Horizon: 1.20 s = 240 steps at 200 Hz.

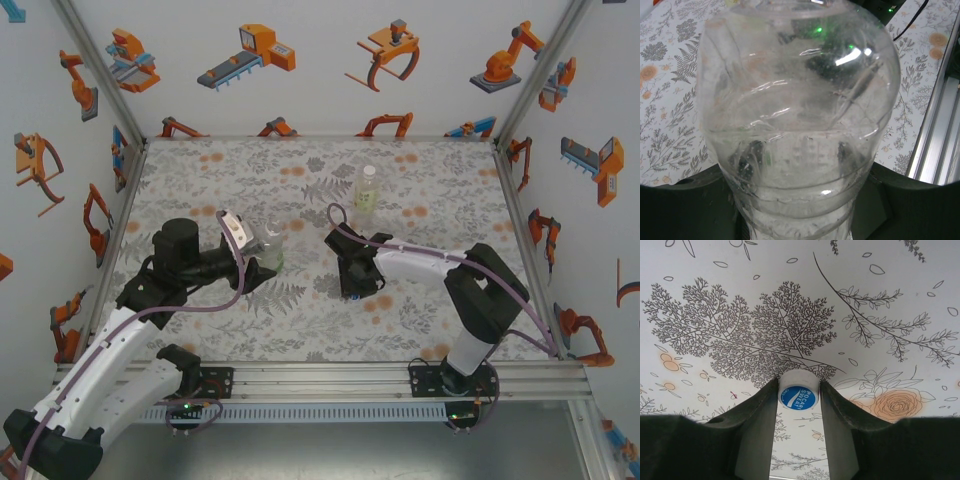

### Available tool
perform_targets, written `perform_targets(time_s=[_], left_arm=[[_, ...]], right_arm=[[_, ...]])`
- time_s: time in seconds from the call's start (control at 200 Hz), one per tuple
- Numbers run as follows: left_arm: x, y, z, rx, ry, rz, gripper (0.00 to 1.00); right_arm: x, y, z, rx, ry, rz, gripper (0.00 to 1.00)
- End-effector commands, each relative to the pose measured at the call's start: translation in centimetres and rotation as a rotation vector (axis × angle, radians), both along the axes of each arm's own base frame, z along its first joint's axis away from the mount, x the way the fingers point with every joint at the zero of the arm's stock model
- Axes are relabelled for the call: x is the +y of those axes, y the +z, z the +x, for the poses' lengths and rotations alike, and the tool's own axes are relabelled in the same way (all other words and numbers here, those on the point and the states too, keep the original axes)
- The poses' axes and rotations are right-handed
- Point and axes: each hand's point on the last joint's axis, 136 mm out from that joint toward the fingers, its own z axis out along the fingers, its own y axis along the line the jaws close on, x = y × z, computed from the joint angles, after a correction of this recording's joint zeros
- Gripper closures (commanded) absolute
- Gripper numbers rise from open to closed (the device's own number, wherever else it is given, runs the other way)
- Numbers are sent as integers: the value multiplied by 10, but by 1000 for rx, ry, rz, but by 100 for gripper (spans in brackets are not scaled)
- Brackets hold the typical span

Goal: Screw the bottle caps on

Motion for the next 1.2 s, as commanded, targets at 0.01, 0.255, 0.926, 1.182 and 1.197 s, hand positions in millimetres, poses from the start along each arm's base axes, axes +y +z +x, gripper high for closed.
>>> perform_targets(time_s=[0.01, 0.255, 0.926, 1.182, 1.197], left_arm=[[0, 5, -2, -25, -18, -4, 100], [-6, -1, -10, -19, -64, 29, 100], [-26, -20, -59, -38, -281, 216, 100], [-34, -38, -73, -12, -355, 353, 100], [-34, -39, -74, -11, -358, 361, 100]], right_arm=[[-4, -6, -1, 7, 14, -45, 66], [-2, 27, 1, -64, 47, 13, 78], [44, 284, -59, -723, 699, 687, 98], [50, 330, -115, -896, 1084, 792, 100], [50, 332, -118, -908, 1108, 794, 100]])
